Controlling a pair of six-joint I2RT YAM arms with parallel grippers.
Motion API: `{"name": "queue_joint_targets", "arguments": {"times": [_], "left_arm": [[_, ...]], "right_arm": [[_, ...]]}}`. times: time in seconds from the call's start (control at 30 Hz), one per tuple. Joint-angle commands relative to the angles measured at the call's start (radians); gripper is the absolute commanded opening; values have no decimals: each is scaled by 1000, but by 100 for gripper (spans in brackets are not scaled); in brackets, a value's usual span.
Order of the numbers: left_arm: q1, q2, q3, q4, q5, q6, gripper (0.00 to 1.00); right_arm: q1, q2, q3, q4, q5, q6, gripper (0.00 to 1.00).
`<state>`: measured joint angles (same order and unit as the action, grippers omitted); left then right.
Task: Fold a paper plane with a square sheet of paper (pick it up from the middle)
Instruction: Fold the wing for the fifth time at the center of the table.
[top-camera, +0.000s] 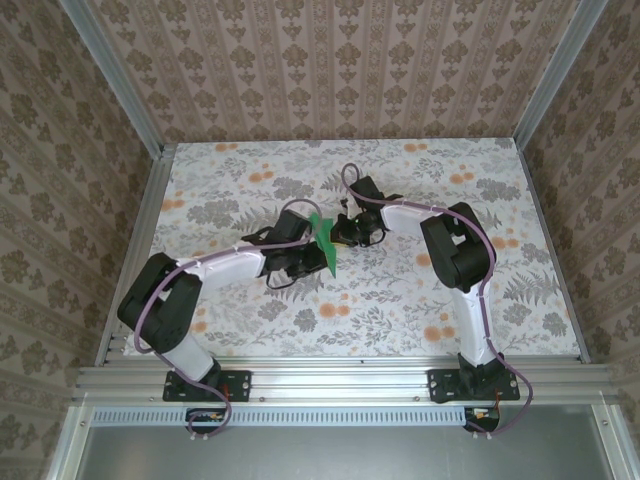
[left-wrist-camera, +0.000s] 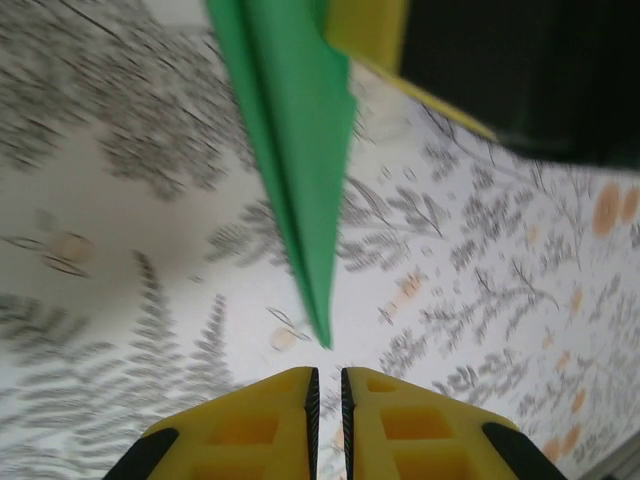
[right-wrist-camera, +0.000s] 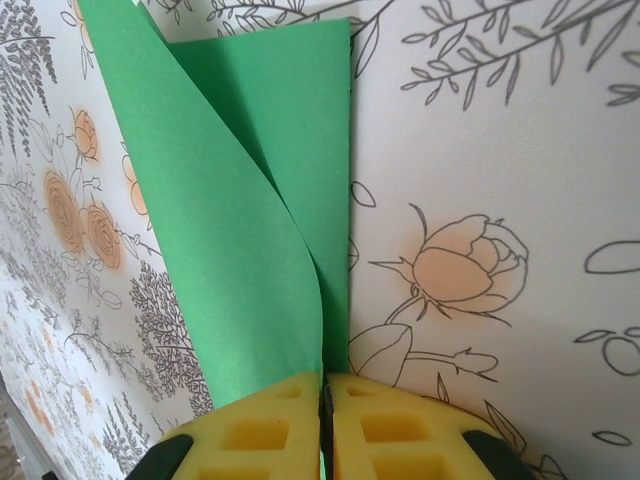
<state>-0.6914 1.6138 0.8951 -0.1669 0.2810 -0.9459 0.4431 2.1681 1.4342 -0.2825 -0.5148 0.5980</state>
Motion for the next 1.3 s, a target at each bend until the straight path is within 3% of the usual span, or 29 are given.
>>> {"name": "queue_joint_targets", "arguments": {"times": [0.0, 0.47, 0.83, 1.03, 1.27], "left_arm": [[14, -5, -28, 25, -39, -22, 18], [21, 4, -111, 148, -71, -46, 19], [13, 32, -102, 168, -51, -46, 22], [13, 41, -92, 178, -44, -43, 26], [15, 47, -77, 167, -52, -42, 23]], "right_arm": [[13, 31, -68, -49, 38, 17, 11], [69, -146, -270, 44, -63, 44, 12], [72, -114, -256, 50, -60, 18, 15], [78, -96, -240, 7, -15, -26, 18], [103, -73, -202, -78, 93, -72, 20]]}}
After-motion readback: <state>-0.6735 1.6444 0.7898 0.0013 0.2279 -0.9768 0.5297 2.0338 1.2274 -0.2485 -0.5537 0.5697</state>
